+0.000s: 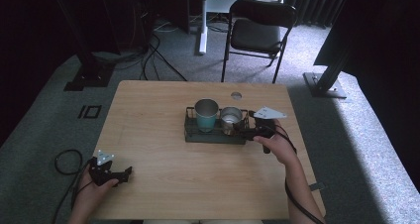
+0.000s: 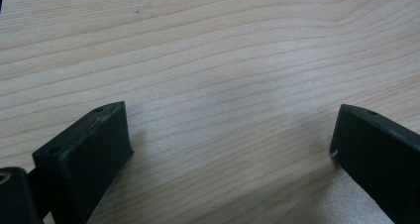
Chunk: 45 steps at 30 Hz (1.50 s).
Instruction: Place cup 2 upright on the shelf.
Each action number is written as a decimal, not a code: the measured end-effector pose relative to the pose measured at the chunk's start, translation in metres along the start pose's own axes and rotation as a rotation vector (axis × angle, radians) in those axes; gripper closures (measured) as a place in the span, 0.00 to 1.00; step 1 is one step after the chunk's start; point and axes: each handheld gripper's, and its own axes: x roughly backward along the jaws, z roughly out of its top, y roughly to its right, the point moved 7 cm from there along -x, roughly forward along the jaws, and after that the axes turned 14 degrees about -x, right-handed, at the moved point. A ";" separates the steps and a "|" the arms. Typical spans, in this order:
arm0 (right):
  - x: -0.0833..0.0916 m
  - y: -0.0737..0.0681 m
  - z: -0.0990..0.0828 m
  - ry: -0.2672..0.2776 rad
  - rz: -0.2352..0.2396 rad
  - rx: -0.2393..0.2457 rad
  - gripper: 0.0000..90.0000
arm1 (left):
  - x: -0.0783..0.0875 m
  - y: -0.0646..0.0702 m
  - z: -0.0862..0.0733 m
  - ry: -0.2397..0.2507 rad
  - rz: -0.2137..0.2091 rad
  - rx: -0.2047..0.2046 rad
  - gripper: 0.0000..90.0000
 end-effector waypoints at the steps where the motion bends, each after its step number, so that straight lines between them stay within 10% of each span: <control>1: 0.002 -0.001 0.000 0.002 0.001 -0.002 0.13 | 0.000 0.000 0.000 0.000 0.000 0.000 0.03; 26: 0.040 0.017 0.000 0.073 -0.051 -0.046 0.14 | 0.000 0.000 0.000 0.000 0.000 0.000 0.03; 45: 0.062 0.040 -0.037 0.041 -0.112 -0.085 0.14 | 0.000 0.000 0.000 0.000 0.000 0.000 0.03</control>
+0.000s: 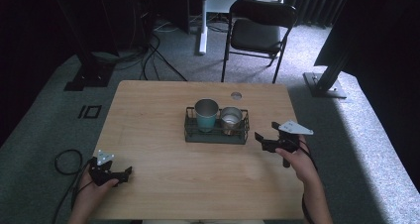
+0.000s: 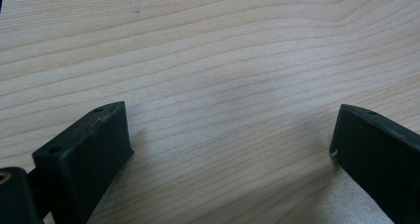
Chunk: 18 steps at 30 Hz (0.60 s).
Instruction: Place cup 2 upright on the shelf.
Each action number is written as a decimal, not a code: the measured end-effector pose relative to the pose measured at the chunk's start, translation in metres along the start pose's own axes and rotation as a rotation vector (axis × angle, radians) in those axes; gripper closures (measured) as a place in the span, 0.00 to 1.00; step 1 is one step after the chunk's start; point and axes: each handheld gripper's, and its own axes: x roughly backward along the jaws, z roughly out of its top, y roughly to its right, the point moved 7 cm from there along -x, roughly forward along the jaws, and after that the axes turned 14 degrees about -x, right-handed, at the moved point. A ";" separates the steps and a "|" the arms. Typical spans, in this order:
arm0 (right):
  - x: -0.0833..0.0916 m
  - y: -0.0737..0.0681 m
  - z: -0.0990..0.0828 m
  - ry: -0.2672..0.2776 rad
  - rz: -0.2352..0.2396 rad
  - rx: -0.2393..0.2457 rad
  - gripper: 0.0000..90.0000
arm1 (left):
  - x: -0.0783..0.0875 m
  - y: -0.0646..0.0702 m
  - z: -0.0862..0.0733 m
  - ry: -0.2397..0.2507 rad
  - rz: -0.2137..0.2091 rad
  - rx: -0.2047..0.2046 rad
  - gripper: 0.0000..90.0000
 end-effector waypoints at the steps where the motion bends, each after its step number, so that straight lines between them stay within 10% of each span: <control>1: 0.001 0.001 -0.002 -0.003 -0.002 -0.003 0.14 | 0.000 0.000 0.000 0.000 0.000 0.000 0.03; 18: 0.006 0.011 -0.032 -0.050 -0.018 -0.030 0.14 | 0.000 0.000 0.000 0.000 0.000 0.000 0.03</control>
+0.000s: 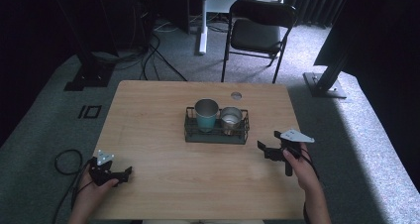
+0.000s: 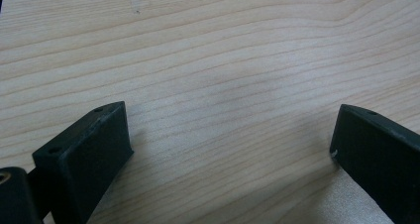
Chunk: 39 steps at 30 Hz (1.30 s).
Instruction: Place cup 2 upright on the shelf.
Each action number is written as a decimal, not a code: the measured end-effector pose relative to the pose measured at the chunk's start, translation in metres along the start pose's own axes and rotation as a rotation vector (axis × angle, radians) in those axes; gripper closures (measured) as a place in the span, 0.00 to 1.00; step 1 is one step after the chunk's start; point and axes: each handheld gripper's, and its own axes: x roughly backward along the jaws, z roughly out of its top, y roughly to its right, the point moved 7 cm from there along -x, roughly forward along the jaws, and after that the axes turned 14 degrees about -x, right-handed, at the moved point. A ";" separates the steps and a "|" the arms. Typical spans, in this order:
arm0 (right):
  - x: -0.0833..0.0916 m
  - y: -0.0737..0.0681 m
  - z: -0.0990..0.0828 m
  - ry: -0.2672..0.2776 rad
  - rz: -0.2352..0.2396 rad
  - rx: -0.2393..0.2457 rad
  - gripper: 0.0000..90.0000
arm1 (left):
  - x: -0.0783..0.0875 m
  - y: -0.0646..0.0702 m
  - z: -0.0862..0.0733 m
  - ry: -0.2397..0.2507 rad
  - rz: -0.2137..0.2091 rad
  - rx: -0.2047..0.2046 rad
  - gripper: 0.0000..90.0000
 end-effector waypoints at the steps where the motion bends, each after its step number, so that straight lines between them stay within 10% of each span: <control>1: 0.001 0.001 -0.002 -0.005 -0.002 0.001 0.14 | 0.000 0.000 0.000 0.000 0.000 0.000 0.03; 39: 0.031 0.025 -0.072 -0.175 -0.113 0.018 0.14 | 0.000 0.000 0.000 -0.001 0.000 -0.002 0.03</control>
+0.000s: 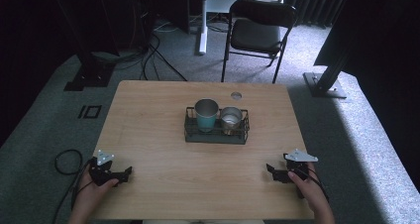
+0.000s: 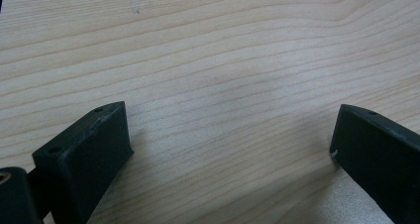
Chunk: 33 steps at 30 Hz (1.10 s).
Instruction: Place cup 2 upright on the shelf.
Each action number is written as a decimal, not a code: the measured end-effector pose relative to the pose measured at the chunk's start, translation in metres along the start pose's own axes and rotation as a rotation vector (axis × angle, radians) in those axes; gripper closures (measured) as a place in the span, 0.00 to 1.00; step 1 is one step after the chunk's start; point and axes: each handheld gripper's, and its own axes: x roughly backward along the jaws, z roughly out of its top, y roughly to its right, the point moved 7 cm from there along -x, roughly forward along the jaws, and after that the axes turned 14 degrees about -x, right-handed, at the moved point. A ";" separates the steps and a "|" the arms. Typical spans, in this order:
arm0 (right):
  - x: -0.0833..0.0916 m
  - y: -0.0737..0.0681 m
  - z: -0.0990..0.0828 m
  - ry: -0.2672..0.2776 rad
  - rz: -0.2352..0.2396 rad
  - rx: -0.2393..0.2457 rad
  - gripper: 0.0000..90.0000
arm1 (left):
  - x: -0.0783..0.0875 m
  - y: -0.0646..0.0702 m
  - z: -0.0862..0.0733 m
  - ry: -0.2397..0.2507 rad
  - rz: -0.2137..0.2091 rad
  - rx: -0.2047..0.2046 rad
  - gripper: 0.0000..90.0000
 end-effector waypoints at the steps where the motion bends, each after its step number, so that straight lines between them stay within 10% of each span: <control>1: 0.001 0.000 -0.001 -0.002 -0.004 -0.004 0.14 | 0.000 0.000 0.000 0.000 0.000 0.000 0.03; 33: 0.006 0.003 -0.018 -0.054 -0.153 -0.110 0.13 | 0.000 0.000 0.000 0.002 0.000 0.000 0.03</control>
